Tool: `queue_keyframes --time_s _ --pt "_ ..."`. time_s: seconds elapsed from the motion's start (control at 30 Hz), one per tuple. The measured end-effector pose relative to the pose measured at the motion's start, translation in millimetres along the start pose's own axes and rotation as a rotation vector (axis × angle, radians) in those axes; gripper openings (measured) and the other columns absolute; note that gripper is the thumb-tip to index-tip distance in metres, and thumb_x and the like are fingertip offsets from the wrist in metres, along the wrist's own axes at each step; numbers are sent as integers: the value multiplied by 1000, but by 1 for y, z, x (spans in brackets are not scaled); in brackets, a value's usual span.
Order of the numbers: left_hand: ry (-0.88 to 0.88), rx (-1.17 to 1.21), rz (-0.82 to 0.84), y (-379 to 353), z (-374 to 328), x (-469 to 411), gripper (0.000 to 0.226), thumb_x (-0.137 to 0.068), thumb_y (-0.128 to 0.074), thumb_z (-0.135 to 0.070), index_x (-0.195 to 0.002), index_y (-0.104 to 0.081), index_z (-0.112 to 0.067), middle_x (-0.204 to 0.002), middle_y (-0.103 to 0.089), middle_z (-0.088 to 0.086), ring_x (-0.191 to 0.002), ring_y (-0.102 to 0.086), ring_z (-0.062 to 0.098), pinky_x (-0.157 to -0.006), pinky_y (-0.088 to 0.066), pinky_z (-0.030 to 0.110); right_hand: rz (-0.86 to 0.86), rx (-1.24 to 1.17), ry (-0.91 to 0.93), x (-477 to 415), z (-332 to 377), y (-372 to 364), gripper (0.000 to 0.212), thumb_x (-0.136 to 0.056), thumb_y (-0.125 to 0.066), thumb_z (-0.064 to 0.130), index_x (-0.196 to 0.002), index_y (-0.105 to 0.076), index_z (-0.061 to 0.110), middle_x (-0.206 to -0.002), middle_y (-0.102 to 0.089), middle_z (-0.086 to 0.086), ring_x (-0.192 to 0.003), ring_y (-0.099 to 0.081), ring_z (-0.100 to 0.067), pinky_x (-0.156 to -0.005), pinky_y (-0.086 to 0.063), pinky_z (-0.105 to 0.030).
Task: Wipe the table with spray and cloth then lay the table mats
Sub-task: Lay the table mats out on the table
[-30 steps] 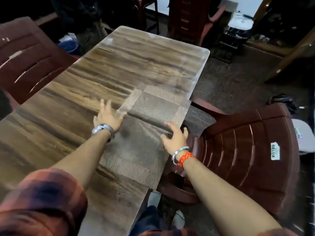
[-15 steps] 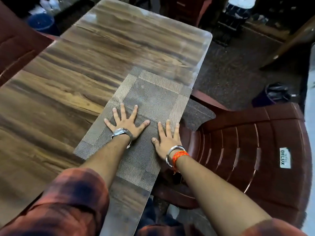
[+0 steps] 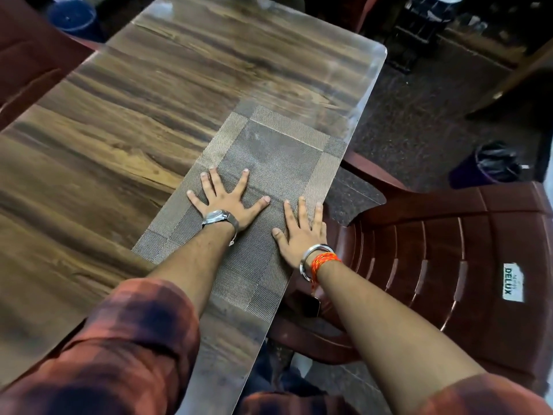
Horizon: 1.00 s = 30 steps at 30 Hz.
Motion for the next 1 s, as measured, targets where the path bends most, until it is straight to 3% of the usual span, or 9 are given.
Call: queue_keyframes --time_s 0.53,0.67,0.8,1.0 --pt "-14 -27 -25 0 -1 -1 105 -48 -16 -105 -142 5 -61 -157 21 18 -144 23 34 -107 14 68 -13 -3 -24 4 -3 -2 68 -95 -26 64 -152 5 44 -161 21 14 -146 28 -27 -116 2 -64" --pt "-28 -23 -24 -1 2 3 117 -48 -18 -105 -143 22 -50 -155 28 19 -143 27 32 -107 15 66 -57 -10 -23 12 -6 1 78 -94 -28 66 -154 8 33 -162 23 7 -146 27 -32 -117 -3 -63" --pt "-11 30 -172 14 16 22 106 -63 -11 -97 -147 22 -40 -157 23 18 -145 21 30 -112 10 62 -164 -21 -48 35 -21 7 87 -88 -30 73 -155 6 30 -162 22 7 -147 24 -36 -115 -4 -63" --pt "17 -58 -206 36 53 76 98 -69 -2 -92 -149 17 -40 -160 16 15 -147 14 28 -116 6 57 -184 -71 28 60 -9 33 85 -93 -35 65 -157 -1 20 -165 7 5 -150 14 -33 -119 -5 -60"
Point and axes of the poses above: each hand's wrist, its own x-axis away from the middle knuckle, its own y-axis out of the back of the hand, z = x × y, the point moved 8 cm from there along -x, towards the middle knuckle
